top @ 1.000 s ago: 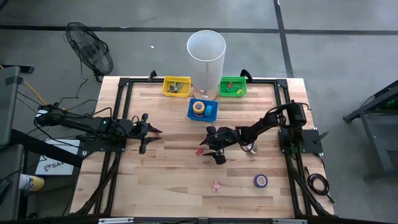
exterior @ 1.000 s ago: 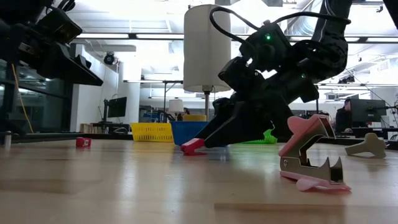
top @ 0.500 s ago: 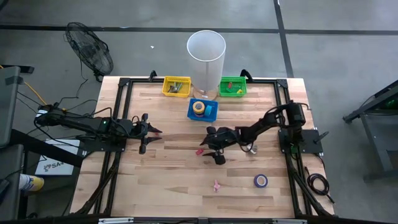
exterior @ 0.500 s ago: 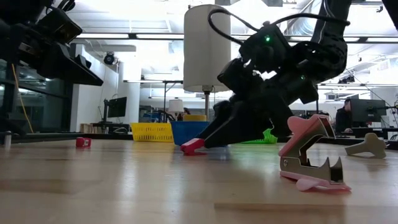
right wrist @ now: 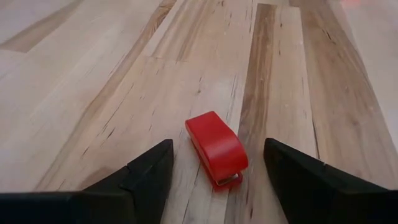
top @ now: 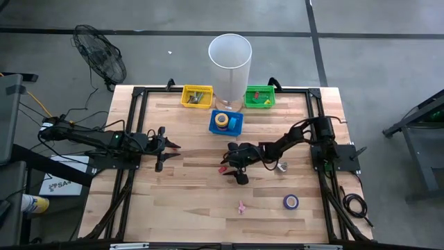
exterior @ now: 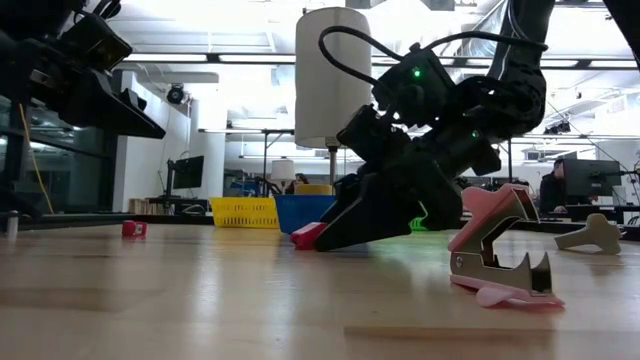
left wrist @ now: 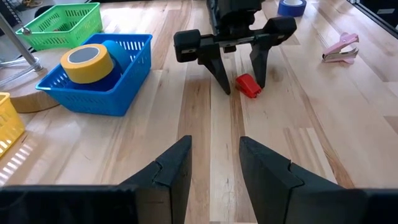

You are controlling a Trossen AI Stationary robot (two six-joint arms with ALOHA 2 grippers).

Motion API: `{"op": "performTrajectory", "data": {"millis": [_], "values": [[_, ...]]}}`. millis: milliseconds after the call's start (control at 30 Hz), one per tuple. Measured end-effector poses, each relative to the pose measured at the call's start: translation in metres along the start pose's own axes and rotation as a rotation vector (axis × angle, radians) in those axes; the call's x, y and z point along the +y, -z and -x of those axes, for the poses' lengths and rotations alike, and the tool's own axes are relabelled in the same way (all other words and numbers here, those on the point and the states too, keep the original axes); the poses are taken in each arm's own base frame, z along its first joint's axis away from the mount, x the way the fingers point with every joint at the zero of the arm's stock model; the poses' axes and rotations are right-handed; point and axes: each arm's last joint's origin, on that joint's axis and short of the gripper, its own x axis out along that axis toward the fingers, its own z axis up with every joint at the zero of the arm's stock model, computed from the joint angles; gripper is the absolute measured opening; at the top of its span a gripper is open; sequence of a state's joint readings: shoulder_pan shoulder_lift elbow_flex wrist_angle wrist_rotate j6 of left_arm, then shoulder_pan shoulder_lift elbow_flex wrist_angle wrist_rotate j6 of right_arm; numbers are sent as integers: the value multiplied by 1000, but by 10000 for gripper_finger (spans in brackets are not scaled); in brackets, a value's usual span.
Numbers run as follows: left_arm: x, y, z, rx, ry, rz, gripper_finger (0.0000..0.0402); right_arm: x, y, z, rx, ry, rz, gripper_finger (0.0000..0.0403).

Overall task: Pick and place Stapler, Stapler remover, tape
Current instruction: Put the right red stapler into the green basket

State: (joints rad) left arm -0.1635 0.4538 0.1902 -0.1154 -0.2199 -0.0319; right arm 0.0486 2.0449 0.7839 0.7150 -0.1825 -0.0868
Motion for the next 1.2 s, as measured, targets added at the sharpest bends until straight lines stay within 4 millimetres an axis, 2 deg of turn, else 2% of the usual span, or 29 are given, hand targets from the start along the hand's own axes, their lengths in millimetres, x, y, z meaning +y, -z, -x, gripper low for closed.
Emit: {"op": "performTrajectory", "data": {"millis": [500,867,1000,1200], "values": [[0,0,0,0,1,0,131,0,4,0,38,1,-19,137],[0,0,0,0,1,0,131,-1,4,0,33,23,-241,74],[0,0,0,0,2,0,131,-1,1,2,23,22,-293,63],[0,0,0,0,2,0,131,0,-8,9,17,29,-343,74]]}}
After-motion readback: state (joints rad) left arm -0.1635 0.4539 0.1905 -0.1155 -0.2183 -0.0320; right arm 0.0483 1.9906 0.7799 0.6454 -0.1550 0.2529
